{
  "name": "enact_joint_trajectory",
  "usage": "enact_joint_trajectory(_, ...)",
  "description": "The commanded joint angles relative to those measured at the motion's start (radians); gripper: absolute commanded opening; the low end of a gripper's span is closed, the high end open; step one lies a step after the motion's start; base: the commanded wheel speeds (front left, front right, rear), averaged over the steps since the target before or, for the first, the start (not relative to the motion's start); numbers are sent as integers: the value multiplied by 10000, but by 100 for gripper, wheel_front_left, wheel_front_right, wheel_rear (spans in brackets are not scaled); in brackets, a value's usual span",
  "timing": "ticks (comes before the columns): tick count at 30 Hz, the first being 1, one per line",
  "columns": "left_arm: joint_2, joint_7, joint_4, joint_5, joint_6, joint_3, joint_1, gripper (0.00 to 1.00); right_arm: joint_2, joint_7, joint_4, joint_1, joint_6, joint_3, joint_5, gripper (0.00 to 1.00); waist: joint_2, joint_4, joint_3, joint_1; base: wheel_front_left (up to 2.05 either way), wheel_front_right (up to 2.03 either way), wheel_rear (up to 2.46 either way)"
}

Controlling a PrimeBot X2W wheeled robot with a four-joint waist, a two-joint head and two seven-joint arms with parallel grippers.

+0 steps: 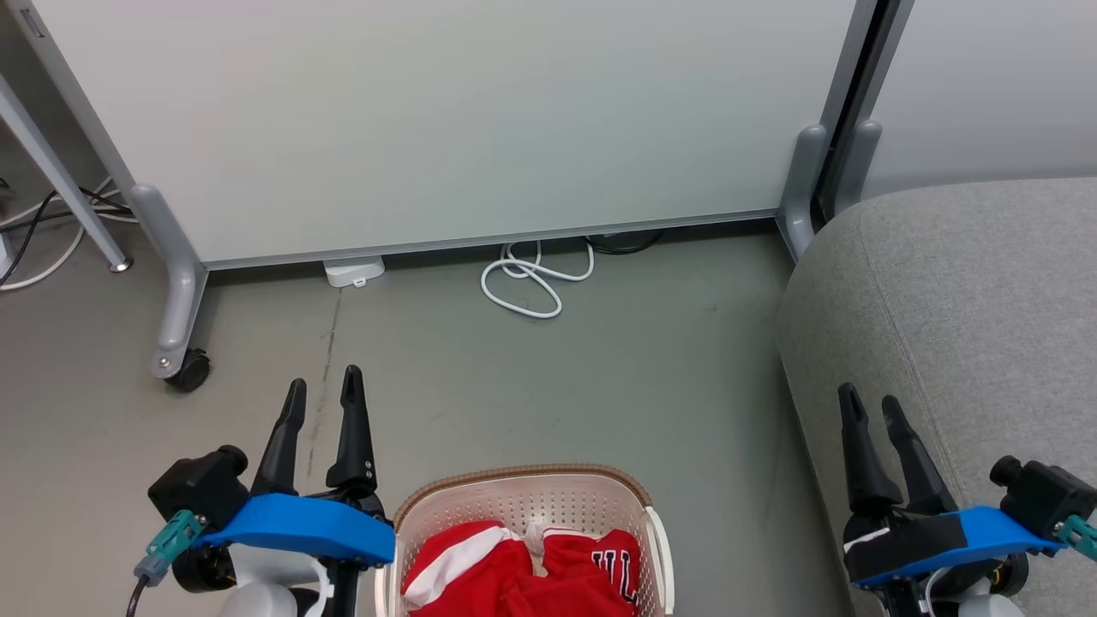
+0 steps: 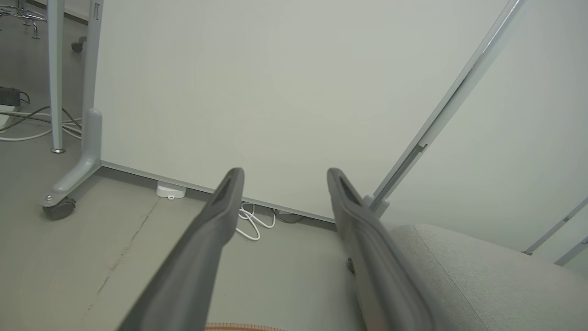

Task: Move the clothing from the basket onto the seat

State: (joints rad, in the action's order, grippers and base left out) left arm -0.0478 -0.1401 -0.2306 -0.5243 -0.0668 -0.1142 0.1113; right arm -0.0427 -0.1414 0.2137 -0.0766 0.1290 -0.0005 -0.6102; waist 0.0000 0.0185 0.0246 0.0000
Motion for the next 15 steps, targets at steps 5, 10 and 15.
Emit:
enact_joint_trajectory(5, -66, -190, 54, 646, 97, -132, 278, 100, -74, -175, -72, -213, 19, 70, 634, 100, 0, 15, 11, 0, 0, 0, 0)
enact_joint_trajectory(10, -69, -325, 38, 1138, 117, -236, 300, 100, -78, -300, -71, -221, 20, 125, 1157, 100, 0, 39, 19, 0, 0, 0, 0)
enact_joint_trajectory(15, -69, -431, -10, 1573, 100, -362, 346, 100, -82, -417, -34, -236, 20, 160, 1663, 100, 0, 73, 34, 0, 0, 0, 0)
